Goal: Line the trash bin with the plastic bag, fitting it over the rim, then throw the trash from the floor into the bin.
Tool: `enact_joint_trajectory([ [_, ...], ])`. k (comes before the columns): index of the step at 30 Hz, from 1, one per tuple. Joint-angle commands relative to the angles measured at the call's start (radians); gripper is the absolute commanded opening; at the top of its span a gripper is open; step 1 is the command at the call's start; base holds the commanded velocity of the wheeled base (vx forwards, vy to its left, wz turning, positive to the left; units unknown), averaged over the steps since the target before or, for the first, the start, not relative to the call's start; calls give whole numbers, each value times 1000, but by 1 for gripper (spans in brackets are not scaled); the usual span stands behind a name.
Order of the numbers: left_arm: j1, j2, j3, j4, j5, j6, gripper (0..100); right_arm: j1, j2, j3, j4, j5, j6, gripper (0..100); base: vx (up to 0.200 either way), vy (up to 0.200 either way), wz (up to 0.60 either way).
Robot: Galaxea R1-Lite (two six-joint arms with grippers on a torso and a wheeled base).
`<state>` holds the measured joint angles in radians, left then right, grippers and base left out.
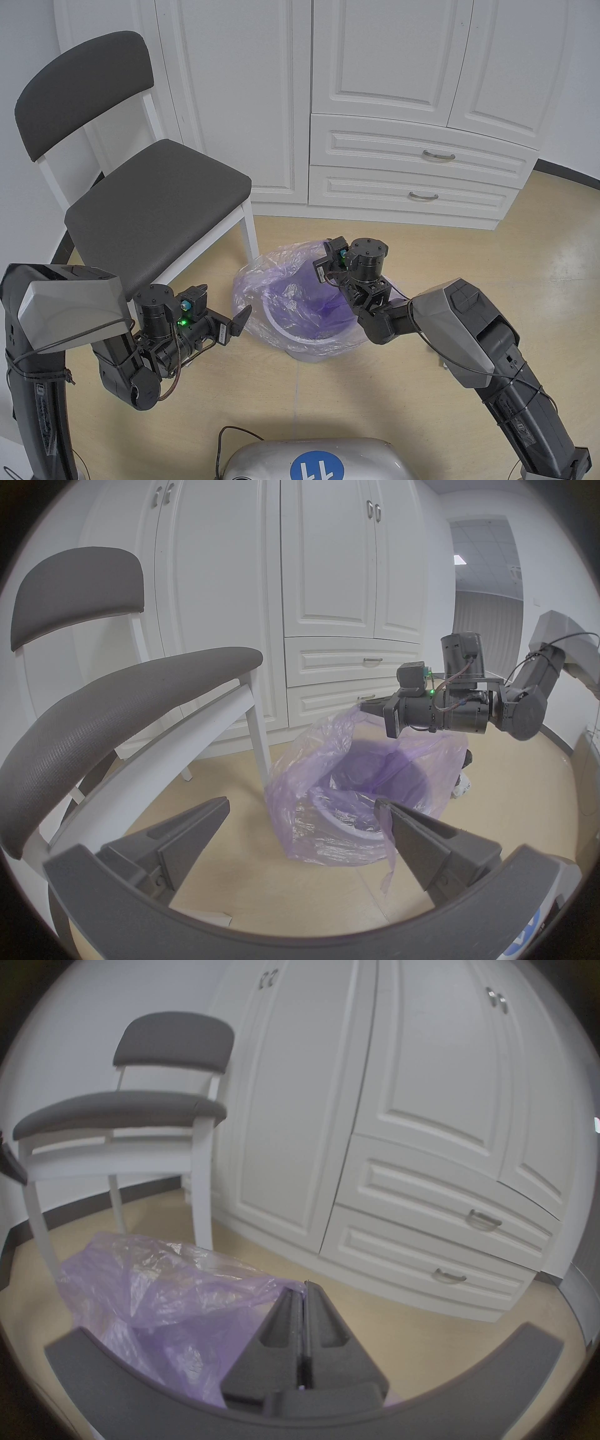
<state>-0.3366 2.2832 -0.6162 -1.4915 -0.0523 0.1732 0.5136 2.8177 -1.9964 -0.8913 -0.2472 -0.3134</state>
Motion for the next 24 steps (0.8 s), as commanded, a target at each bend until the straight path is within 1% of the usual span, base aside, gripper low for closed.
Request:
enact_joint_trajectory([
  [1, -5, 12, -2, -18, 3, 2, 100, 3, 25, -4, -83, -35, 13, 0, 0, 0, 0],
  [3, -9, 16, 1, -23, 3, 2, 100, 2, 14, -4, -120, -35, 13, 0, 0, 0, 0],
  [9, -16, 22, 4, -23, 3, 2, 100, -10, 0, -4, -110, -27, 13, 0, 0, 0, 0],
  [10, -16, 24, 4, -23, 3, 2, 100, -10, 2, -4, -110, -29, 10, 100, 0, 0, 0],
  [12, -16, 24, 4, -23, 3, 3, 100, -12, 5, -4, -110, -32, 7, 100, 0, 0, 0],
  [19, -16, 35, -4, -23, 3, 2, 100, -18, -20, -4, -107, 6, -1, 100, 0, 0, 0],
  [20, -16, 35, -4, -23, 5, 3, 100, -38, -80, 45, -52, 13, -36, 100, 0, 0, 0],
  [21, -16, 35, -4, -23, 3, 3, 100, -44, -122, 110, -2, 16, -53, 100, 0, 0, 0],
  [22, -16, 35, -4, -23, 3, 3, 100, -44, -122, 110, -2, 16, -53, 100, 0, 0, 0],
  [23, -15, 36, -4, -23, 3, 3, 100, -46, -224, 226, 103, 22, -52, 100, 0, 0, 0],
  [24, -16, 36, -4, -23, 3, 2, 100, -46, -261, 261, 138, 37, -35, 100, 0, 0, 0],
])
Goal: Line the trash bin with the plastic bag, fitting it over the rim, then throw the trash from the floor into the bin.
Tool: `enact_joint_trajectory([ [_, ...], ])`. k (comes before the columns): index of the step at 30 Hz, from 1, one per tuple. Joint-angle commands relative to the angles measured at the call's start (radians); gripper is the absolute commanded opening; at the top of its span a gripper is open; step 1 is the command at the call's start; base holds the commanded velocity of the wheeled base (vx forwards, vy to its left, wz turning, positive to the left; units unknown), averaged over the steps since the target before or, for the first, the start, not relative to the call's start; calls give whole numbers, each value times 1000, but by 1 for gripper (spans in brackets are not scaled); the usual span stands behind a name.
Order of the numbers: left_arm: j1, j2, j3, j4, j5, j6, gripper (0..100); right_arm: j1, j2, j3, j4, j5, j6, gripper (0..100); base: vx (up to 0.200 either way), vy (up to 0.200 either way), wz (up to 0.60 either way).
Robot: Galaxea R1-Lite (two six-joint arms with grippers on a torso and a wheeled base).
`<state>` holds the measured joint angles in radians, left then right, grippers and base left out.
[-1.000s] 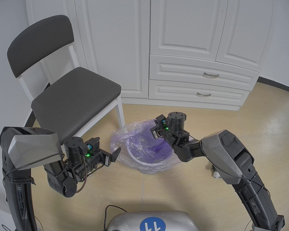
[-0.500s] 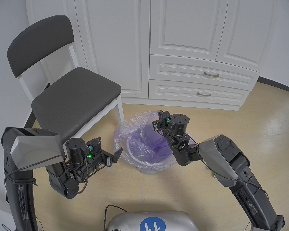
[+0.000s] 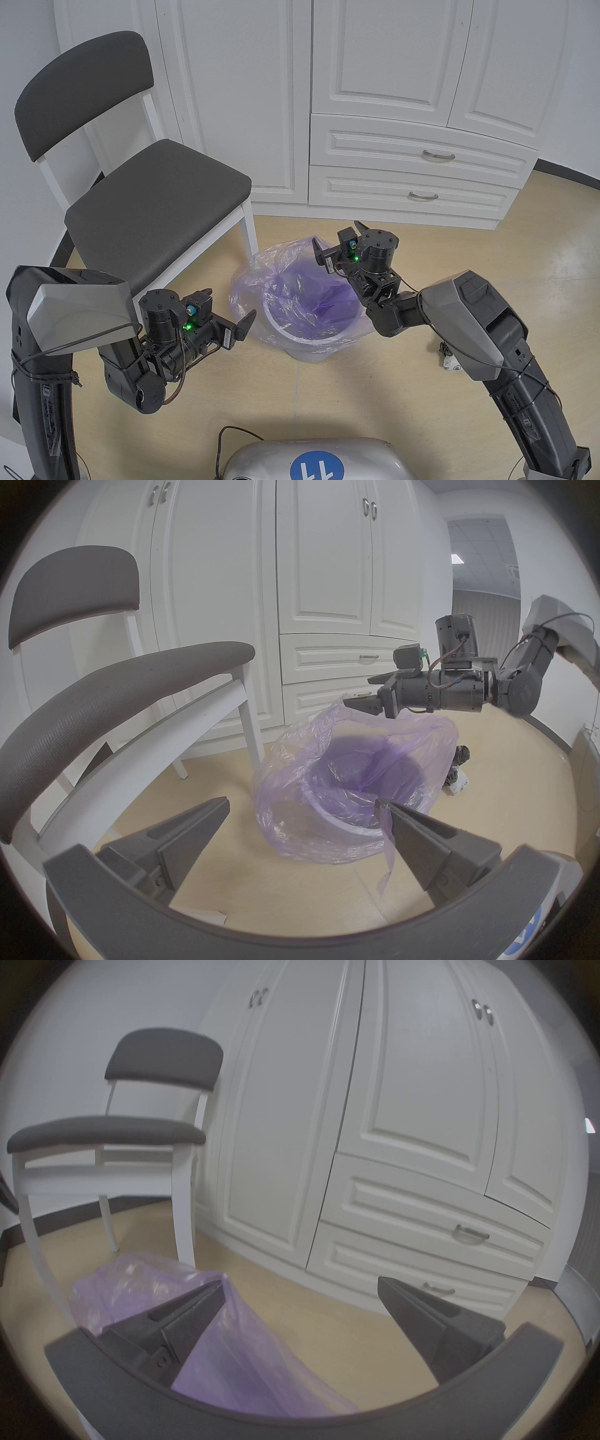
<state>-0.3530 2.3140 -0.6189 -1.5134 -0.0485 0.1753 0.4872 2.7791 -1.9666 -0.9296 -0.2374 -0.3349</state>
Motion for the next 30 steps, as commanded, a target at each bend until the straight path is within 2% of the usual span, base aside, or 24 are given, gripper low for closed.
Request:
enact_joint_trajectory([
  [1, 2, 7, -2, -1, -1, 1, 100, -19, -247, 255, 189, 46, 22, 100, 0, 0, 0],
  [4, 2, 11, -2, -1, -1, 1, 100, -13, -299, 313, 190, 64, 109, 100, 0, 0, 0],
  [11, 3, 47, -27, -1, -1, 0, 100, 5, -524, 689, 235, 122, 151, 100, 0, 0, 0],
  [16, 5, 74, -87, 24, 1, -27, 100, 30, -592, 862, 176, 109, 344, 100, 0, 0, 0],
  [17, 5, 79, -99, 29, 1, -30, 100, 33, -595, 877, 167, 104, 359, 100, 0, 0, 0],
  [18, 12, 88, -147, 50, 12, -45, 100, 39, -601, 923, 144, 70, 401, 100, 0, 0, 0],
  [20, 29, 81, -203, 124, 22, -79, 100, 48, -598, 965, 115, -13, 444, 100, 0, 0, 0],
  [22, 34, 51, -248, 231, 19, -119, 100, 51, -589, 982, 75, -63, 482, 100, 0, 0, 0],
  [23, 31, 30, -271, 291, 16, -139, 100, 53, -579, 983, 58, -72, 501, 100, 0, 0, 0],
  [24, 31, 30, -271, 291, 16, -139, 100, 53, -579, 983, 58, -72, 501, 100, 0, 0, 0],
  [25, 19, -15, -332, 444, 7, -185, 100, 50, -553, 977, 29, -77, 524, 100, 0, 0, 0],
  [28, -9, -38, -441, 650, 7, -226, 100, 44, -535, 971, 25, -77, 524, 100, 0, 0, 0],
  [30, -20, -35, -490, 725, 7, -234, 100, 44, -523, 971, 23, -80, 524, 100, 0, 0, 0],
])
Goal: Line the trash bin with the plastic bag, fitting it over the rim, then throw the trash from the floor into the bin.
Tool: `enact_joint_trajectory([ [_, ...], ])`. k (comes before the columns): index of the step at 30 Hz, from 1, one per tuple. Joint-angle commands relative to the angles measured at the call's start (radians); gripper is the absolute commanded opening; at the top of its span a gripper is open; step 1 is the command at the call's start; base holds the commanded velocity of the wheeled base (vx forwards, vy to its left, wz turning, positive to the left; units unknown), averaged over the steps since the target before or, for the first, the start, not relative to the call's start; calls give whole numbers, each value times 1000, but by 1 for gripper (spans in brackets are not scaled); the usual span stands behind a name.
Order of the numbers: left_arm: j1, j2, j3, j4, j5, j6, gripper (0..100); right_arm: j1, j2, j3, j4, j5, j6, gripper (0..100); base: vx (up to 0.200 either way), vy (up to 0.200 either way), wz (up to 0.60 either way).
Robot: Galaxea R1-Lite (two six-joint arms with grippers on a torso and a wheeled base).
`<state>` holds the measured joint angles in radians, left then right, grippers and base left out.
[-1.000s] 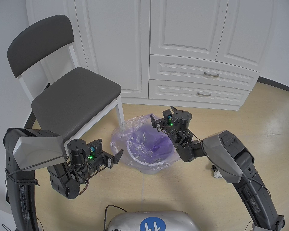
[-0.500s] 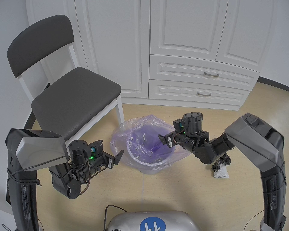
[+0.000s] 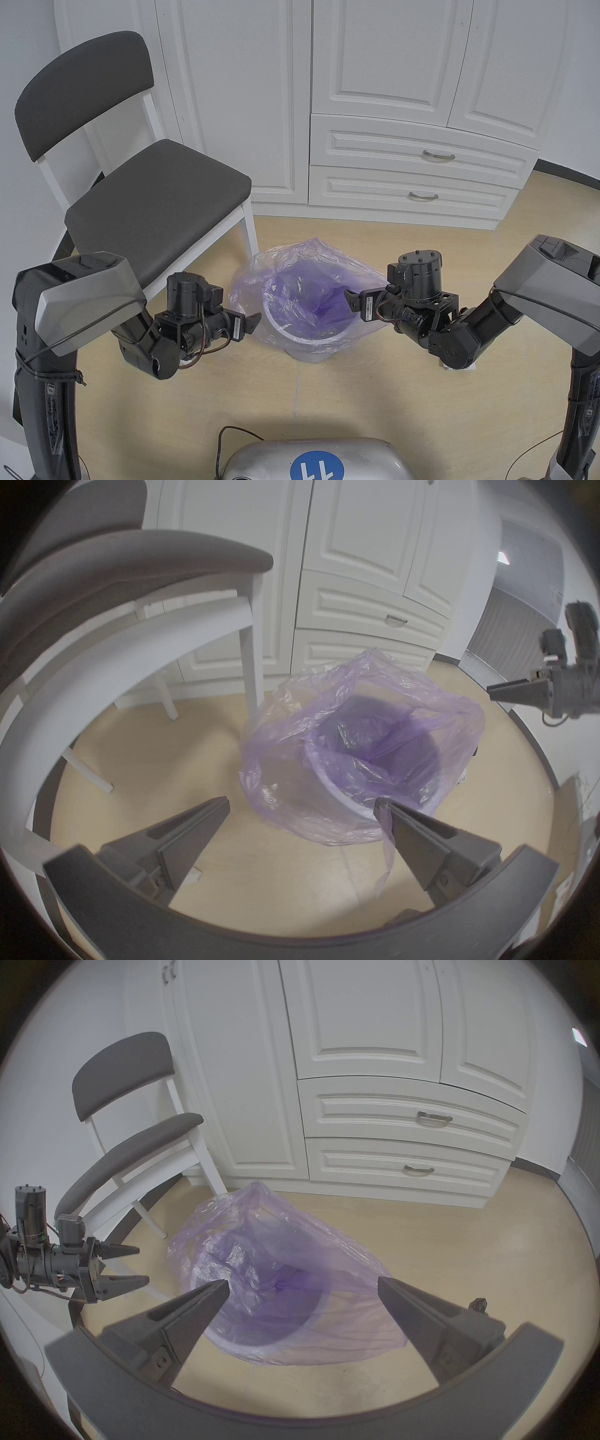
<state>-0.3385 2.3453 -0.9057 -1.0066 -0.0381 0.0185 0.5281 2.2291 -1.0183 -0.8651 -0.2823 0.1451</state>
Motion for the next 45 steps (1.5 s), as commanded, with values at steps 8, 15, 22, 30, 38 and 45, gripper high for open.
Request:
enact_joint_trajectory([
  [8, -31, 49, -251, 169, 52, -127, 100, -13, 109, -29, -43, -35, 42, 100, 0, 0, 0],
  [15, -7, 112, -266, 155, 75, -120, 100, -26, 135, -42, -43, -31, 19, 100, 0, 0, 0],
  [22, 15, 166, -374, 164, 139, -123, 100, -65, 201, -117, -43, -40, 14, 100, 0, 0, 0],
  [30, 42, 255, -466, 157, 175, -134, 100, -108, 248, -167, -43, -41, -12, 100, 0, 0, 0],
  [38, 52, 301, -561, 157, 185, -203, 100, -142, 325, -266, -57, -47, -9, 100, 0, 0, 0],
  [45, 47, 331, -624, 151, 214, -232, 100, -143, 414, -345, -180, -78, -30, 100, 0, 0, 0],
])
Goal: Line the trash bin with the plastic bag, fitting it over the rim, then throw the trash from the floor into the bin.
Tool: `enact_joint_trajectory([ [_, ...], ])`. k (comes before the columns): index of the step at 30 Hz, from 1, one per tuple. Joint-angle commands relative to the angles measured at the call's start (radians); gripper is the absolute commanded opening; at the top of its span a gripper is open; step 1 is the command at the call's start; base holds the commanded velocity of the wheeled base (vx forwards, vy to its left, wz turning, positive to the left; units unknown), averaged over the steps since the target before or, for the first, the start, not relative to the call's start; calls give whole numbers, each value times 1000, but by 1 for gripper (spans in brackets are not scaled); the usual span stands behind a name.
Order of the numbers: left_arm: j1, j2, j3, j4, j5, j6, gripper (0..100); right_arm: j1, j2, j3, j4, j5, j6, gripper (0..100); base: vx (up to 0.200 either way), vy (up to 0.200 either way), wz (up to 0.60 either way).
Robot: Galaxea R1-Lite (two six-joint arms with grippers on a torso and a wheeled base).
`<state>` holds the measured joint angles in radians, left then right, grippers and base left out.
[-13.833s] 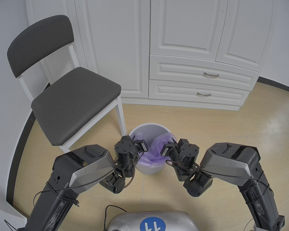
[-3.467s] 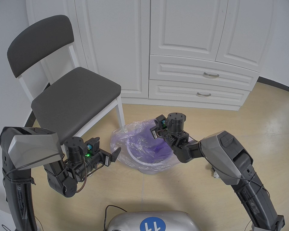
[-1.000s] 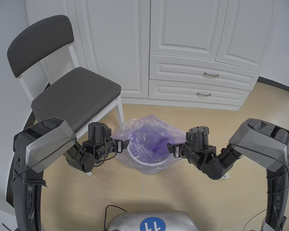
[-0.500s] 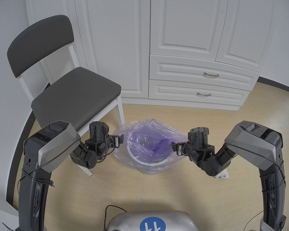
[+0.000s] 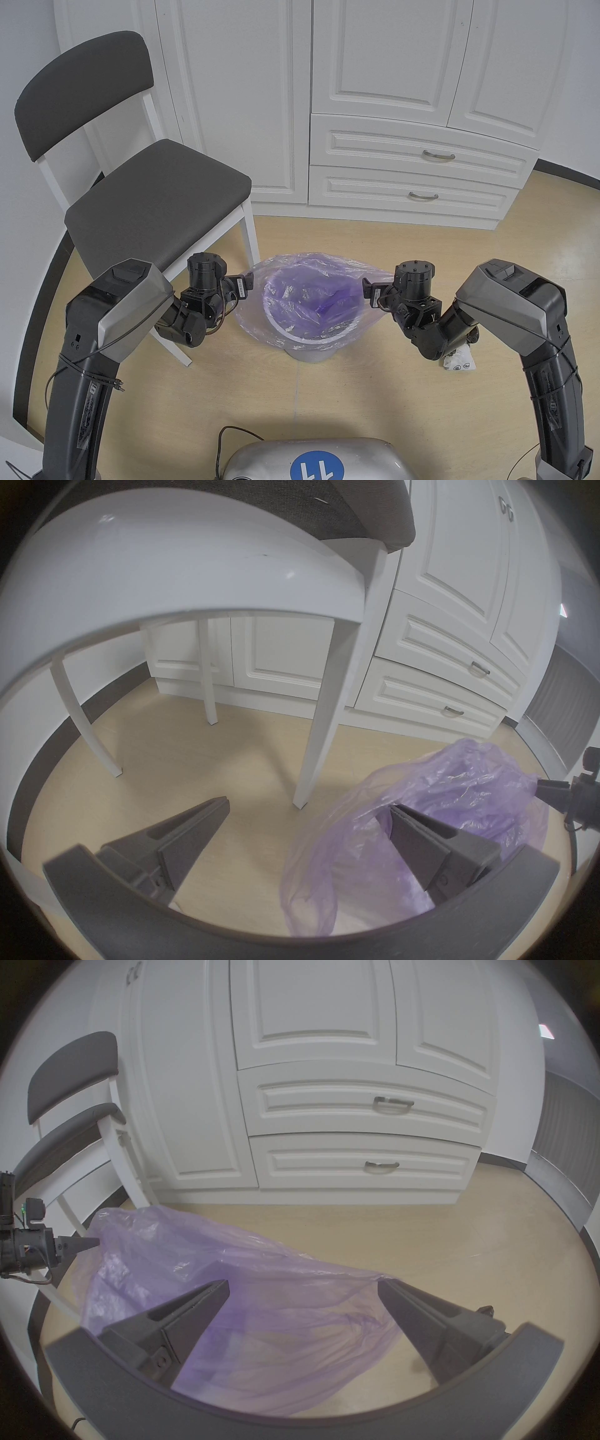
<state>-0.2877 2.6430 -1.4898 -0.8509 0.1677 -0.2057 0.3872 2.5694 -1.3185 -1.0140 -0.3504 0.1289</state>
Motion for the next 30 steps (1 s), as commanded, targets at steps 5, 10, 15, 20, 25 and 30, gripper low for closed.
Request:
enact_joint_trajectory([
  [5, -7, 57, -79, -20, 35, -11, 100, -18, 121, -97, -74, -12, -34, 100, 0, 0, 0],
  [10, -16, 80, -116, -33, 50, -29, 100, -44, 206, -229, -104, -18, -37, 100, 0, 0, 0],
  [15, -22, 121, -178, -34, 93, -32, 100, -60, 305, -416, -106, -61, -34, 100, 0, 0, 0],
  [20, -30, 144, -211, -33, 112, -32, 100, -71, 376, -570, -104, -67, -23, 100, 0, 0, 0],
  [25, -34, 146, -219, -36, 112, -44, 100, -67, 402, -648, -95, -64, 44, 100, 0, 0, 0],
  [30, -38, 149, -233, -39, 115, -60, 100, -62, 413, -680, -72, -58, 106, 100, 0, 0, 0],
])
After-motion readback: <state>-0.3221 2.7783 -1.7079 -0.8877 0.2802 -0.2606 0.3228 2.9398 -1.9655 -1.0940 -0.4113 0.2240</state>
